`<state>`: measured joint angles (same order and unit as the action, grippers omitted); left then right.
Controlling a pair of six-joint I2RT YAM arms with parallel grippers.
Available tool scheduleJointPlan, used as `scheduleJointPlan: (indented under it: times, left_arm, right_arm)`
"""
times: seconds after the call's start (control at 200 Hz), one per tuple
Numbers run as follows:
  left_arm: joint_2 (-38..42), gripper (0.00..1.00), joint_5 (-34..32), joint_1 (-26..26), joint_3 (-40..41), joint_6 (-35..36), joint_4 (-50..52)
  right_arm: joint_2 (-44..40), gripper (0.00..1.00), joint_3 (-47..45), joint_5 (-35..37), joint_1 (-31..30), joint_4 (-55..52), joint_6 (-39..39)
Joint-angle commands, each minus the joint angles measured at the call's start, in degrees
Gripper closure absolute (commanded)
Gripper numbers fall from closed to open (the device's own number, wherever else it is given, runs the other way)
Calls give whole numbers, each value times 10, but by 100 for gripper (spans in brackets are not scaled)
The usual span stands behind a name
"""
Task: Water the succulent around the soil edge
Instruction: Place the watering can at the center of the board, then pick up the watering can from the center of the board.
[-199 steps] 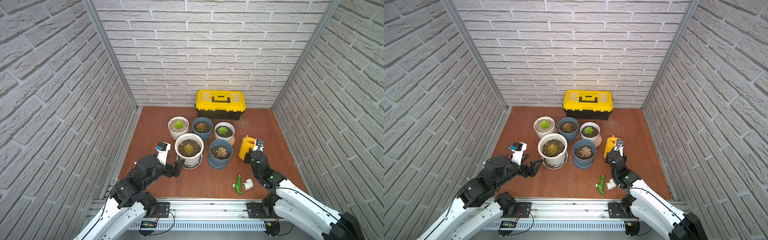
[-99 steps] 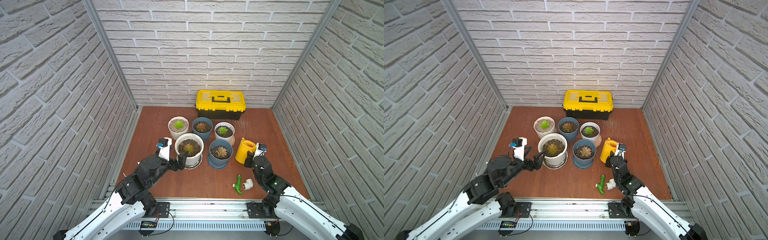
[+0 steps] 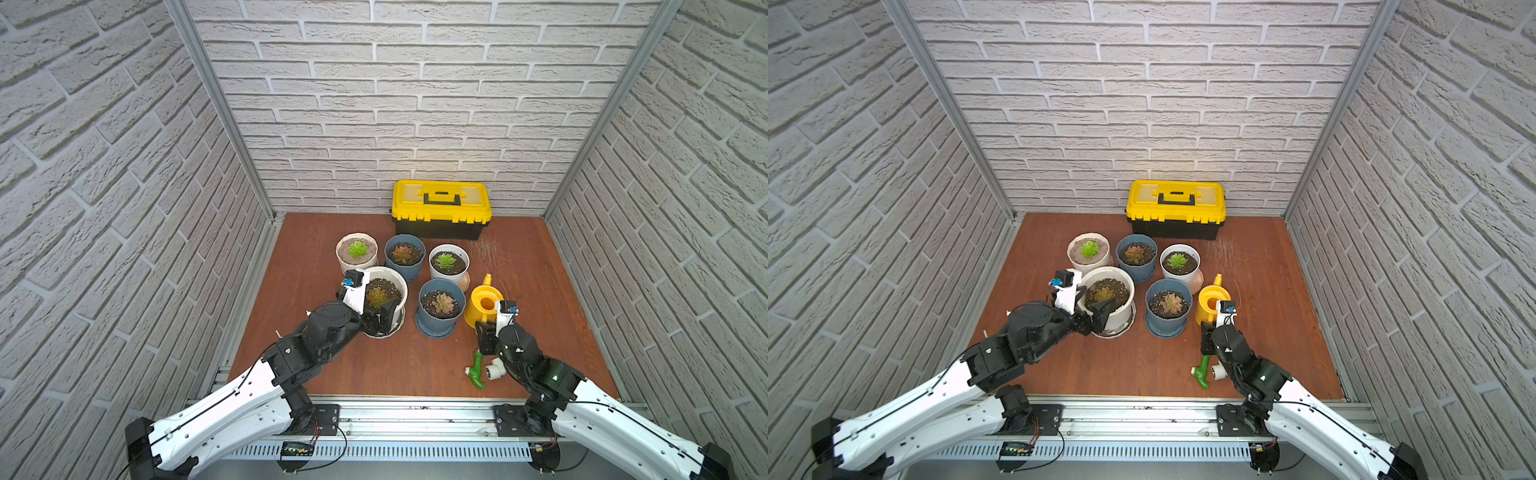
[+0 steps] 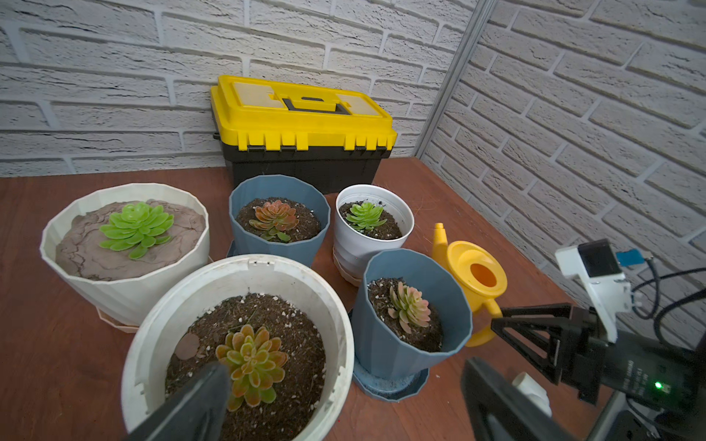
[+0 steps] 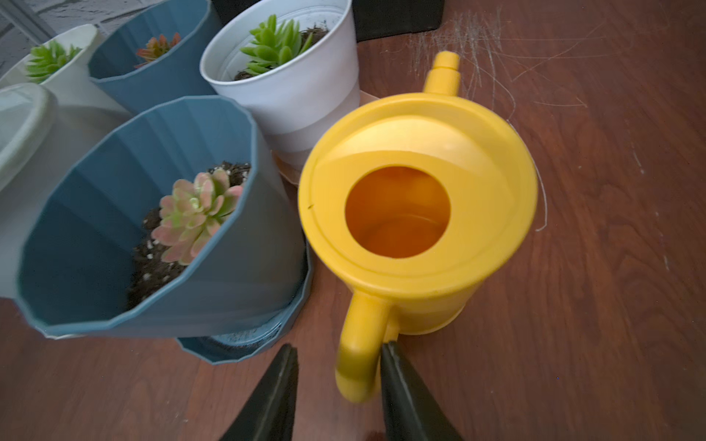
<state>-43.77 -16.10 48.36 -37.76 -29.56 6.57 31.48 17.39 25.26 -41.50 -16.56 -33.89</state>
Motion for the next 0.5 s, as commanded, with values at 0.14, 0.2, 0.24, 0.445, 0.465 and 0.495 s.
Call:
scheduleJointPlan:
  times: [0.14, 0.2, 0.24, 0.445, 0.465, 0.495]
  left_arm:
    - [-97, 2, -9, 52, -55, 29, -106]
    - [-136, 2, -20, 72, -76, 45, -118]
    - [-164, 2, -29, 84, -90, 58, -127]
    - [-320, 2, -93, 148, -182, 125, -153]
    - [-333, 2, -94, 154, -190, 128, -156]
    - [-354, 2, -94, 160, -200, 131, -162]
  right_arm:
    - [-70, 51, 67, 107, -21, -33, 80]
    - [-89, 47, 75, 153, -20, -19, 124]
    - [-96, 47, 80, 186, -19, -8, 151]
    - [-136, 47, 61, 346, -18, 65, 225]
    - [-145, 48, 56, 357, -17, 65, 221]
    - [-157, 49, 49, 370, -17, 58, 207]
